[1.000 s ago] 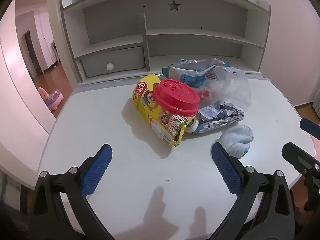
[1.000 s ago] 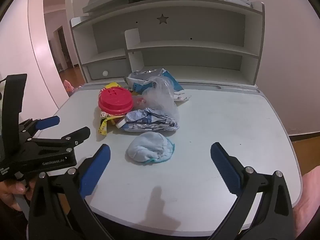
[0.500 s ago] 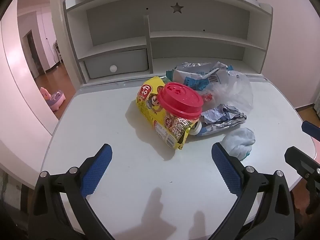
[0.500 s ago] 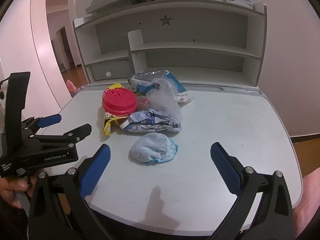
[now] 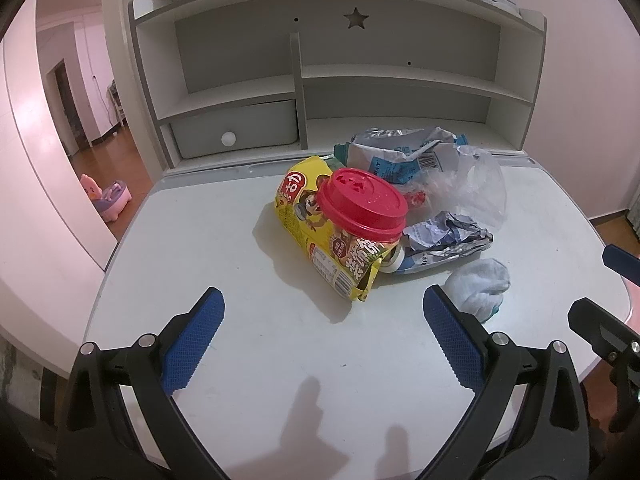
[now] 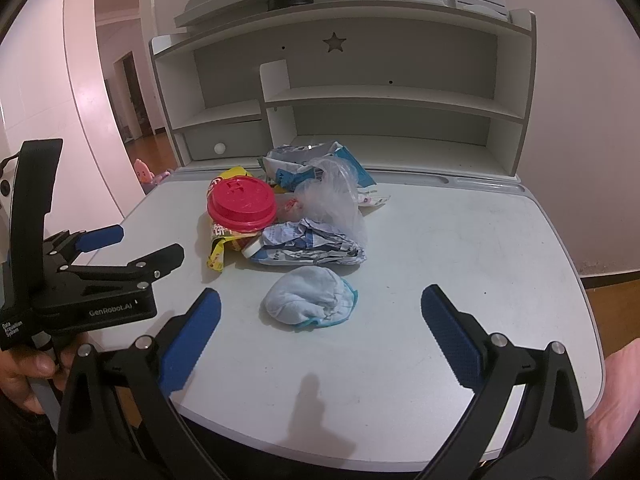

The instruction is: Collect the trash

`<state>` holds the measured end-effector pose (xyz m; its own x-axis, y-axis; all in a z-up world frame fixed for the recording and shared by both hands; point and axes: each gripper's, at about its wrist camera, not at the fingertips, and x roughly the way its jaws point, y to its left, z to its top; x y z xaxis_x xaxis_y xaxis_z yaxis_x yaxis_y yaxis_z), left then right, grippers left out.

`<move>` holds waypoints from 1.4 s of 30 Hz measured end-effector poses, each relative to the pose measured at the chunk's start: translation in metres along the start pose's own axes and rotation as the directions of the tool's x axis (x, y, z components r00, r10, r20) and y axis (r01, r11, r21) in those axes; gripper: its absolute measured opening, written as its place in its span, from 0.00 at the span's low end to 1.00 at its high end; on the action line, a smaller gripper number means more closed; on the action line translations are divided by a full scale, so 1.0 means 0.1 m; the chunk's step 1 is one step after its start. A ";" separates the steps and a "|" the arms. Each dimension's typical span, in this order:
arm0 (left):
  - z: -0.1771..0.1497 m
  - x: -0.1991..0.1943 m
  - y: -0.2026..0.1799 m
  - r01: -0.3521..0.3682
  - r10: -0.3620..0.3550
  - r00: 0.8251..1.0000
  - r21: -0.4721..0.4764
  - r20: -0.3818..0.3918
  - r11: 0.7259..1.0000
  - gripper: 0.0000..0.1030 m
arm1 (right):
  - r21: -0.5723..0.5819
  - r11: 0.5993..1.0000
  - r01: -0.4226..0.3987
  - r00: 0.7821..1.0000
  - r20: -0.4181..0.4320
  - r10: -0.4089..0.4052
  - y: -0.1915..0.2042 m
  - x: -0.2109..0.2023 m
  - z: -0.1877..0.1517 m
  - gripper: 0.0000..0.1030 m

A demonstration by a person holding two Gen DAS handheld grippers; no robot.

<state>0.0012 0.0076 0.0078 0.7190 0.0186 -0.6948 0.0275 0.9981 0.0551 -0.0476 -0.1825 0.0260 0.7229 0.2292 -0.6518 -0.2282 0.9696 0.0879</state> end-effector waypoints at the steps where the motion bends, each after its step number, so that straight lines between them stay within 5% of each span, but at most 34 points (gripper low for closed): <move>1: 0.00 0.00 0.00 0.001 -0.001 1.000 0.001 -0.001 1.000 0.94 | 0.001 1.000 -0.001 1.000 -0.001 0.001 0.00 0.00 0.00 0.94; 42: -0.04 0.02 0.02 0.003 -0.003 1.000 -0.002 -0.001 1.000 0.94 | -0.019 1.000 0.001 1.000 -0.001 -0.001 0.02 0.02 -0.01 0.94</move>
<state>-0.0004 0.0100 0.0034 0.7184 0.0160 -0.6955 0.0278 0.9983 0.0517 -0.0475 -0.1800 0.0242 0.7225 0.2283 -0.6526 -0.2396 0.9681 0.0734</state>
